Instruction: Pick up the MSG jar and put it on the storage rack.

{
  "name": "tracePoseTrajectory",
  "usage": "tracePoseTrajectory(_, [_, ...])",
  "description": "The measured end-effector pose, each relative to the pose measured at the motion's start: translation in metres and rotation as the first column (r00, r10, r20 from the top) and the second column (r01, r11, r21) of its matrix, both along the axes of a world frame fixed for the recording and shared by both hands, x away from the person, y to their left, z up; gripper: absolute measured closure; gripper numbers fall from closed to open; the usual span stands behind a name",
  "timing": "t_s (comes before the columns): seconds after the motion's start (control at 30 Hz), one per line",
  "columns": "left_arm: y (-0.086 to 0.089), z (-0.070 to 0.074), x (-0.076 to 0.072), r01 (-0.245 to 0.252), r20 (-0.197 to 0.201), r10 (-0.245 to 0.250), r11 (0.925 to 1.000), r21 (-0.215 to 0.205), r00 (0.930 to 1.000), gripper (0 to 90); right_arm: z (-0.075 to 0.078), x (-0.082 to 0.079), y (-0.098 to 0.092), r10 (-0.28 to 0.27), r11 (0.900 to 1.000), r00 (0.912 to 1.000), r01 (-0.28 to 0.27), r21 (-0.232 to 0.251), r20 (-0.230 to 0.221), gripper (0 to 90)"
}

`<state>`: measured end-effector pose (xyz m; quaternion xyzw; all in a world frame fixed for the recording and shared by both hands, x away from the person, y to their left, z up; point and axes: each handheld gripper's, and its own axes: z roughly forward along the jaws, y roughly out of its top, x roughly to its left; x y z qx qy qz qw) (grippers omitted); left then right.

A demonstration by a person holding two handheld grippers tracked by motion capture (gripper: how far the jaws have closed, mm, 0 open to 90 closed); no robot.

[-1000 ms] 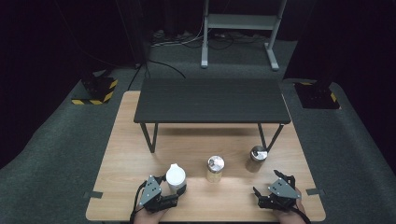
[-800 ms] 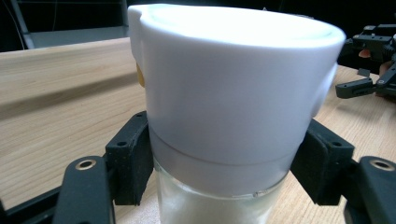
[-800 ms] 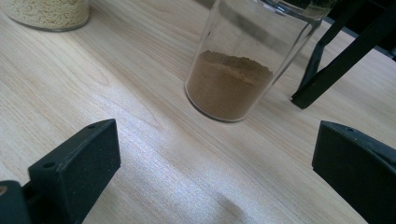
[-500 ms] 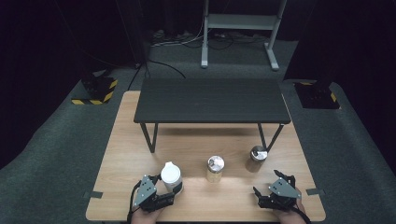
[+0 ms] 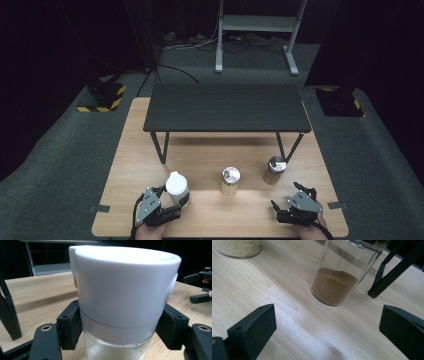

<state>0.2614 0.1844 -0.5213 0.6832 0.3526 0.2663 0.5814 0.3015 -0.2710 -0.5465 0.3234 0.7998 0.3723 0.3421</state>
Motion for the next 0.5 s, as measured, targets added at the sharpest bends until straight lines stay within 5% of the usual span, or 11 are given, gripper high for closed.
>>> tracePoseTrajectory(0.5, [0.005, 0.017, -0.006, -0.042, 0.012, 0.042, 0.9991, -0.001, 0.9991, 30.5, 0.000, 0.001, 0.000, 0.002, 1.000, 1.0000, -0.002, 0.003, -0.006, 0.1])
